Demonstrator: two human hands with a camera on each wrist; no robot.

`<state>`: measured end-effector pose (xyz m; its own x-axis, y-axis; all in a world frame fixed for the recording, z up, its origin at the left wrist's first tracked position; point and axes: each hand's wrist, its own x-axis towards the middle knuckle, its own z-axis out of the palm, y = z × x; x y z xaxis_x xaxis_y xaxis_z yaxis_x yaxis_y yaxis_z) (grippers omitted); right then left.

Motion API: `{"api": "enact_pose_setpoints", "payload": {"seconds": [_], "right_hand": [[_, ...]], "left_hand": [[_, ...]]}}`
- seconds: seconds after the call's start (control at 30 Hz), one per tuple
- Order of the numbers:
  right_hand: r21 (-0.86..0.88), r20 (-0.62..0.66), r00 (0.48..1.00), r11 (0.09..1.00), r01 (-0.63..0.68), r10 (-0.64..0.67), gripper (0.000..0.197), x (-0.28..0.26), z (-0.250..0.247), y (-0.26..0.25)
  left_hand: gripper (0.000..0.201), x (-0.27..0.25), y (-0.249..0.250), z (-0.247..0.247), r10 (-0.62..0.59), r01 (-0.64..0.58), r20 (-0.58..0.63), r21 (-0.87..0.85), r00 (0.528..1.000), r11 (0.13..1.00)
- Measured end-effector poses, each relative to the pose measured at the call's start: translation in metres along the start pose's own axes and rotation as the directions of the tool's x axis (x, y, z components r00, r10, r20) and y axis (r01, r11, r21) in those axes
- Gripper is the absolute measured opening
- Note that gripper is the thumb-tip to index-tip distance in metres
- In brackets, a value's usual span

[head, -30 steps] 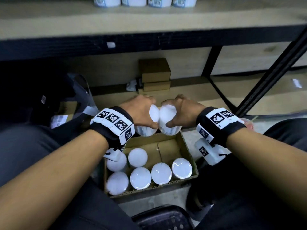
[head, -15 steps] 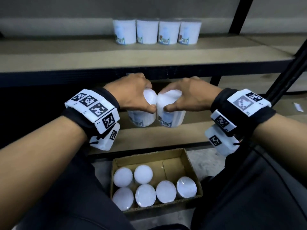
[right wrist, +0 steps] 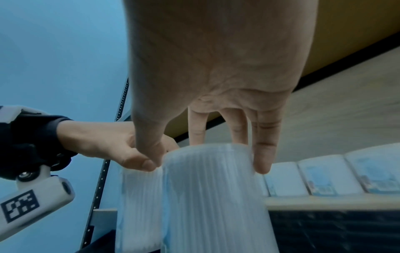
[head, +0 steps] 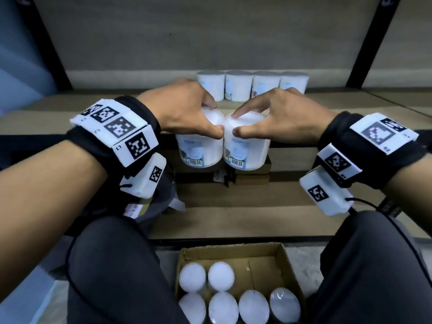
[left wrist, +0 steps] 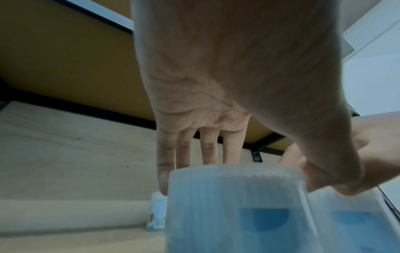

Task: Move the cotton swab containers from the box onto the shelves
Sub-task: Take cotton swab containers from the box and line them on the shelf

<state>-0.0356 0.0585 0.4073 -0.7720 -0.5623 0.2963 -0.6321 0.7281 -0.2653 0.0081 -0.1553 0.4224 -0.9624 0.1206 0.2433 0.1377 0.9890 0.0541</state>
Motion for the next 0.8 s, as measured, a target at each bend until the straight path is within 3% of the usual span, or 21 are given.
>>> {"api": "enact_pose_setpoints", "payload": {"seconds": [0.23,0.33,0.8], "right_hand": [[-0.011,-0.019,0.999,0.999,0.04,-0.041,0.046,0.042,-0.009,-0.021],[-0.023,-0.003,0.999,0.999,0.047,-0.047,0.045,0.063,-0.007,-0.027],[-0.032,0.009,0.997,0.997,0.071,-0.071,0.043,0.137,0.023,-0.049]], "left_hand": [[0.064,0.009,-0.023,-0.028,-0.1,0.1,0.018,-0.002,0.995,0.995],[0.054,0.015,-0.035,-0.035,-0.122,0.122,0.03,-0.007,0.992,0.992],[0.047,0.047,-0.09,-0.039,-0.253,0.25,0.073,0.043,0.965,0.967]]}}
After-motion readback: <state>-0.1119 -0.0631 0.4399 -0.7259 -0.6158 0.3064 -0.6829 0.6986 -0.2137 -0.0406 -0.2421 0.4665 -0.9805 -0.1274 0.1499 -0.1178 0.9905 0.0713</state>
